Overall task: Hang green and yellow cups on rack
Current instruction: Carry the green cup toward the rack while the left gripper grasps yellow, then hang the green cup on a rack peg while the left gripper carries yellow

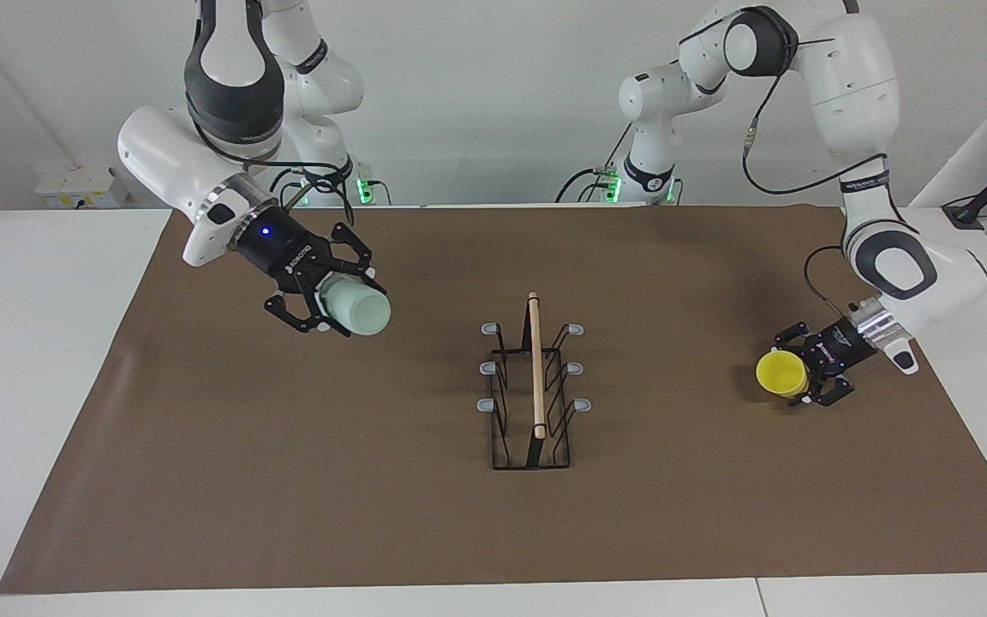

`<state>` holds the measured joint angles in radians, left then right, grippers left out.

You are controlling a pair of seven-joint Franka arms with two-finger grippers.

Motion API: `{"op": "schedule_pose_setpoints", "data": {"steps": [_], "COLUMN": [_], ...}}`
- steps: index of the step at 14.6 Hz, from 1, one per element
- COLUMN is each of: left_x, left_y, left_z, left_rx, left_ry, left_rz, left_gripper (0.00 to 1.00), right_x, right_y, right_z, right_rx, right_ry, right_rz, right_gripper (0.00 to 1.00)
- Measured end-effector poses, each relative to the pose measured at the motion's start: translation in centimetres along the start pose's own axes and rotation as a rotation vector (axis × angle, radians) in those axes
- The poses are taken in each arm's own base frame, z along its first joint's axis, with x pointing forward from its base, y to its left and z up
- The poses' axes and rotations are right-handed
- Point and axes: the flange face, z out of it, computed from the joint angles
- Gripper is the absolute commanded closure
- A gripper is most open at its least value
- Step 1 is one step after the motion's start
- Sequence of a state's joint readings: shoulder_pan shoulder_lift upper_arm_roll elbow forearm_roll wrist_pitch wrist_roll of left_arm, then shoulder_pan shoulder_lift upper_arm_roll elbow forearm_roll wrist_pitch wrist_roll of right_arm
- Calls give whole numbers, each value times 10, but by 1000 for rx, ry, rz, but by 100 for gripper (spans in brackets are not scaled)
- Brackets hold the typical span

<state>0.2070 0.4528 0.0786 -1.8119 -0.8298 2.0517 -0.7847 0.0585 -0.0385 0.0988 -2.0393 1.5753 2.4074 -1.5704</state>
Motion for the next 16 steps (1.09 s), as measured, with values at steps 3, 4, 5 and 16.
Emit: {"op": "schedule_pose_setpoints", "data": {"steps": [3, 4, 5, 16], "left_x": [-18, -25, -33, -239], "left_y": [8, 10, 12, 21], "left_z": [-21, -30, -40, -44], "left_rx": [-38, -52, -62, 146], "left_ry": [15, 21, 29, 371], "left_rz": [39, 51, 68, 512], "left_gripper": [100, 100, 100, 100], "right_x": [-18, -26, -36, -129], "right_y": [-28, -38, -47, -97], "right_z": [12, 19, 27, 114], "right_rx": [-3, -11, -23, -34], "right_ry": [125, 171, 214, 349], "right_rz": [63, 76, 81, -51], "right_gripper": [100, 100, 100, 100]}}
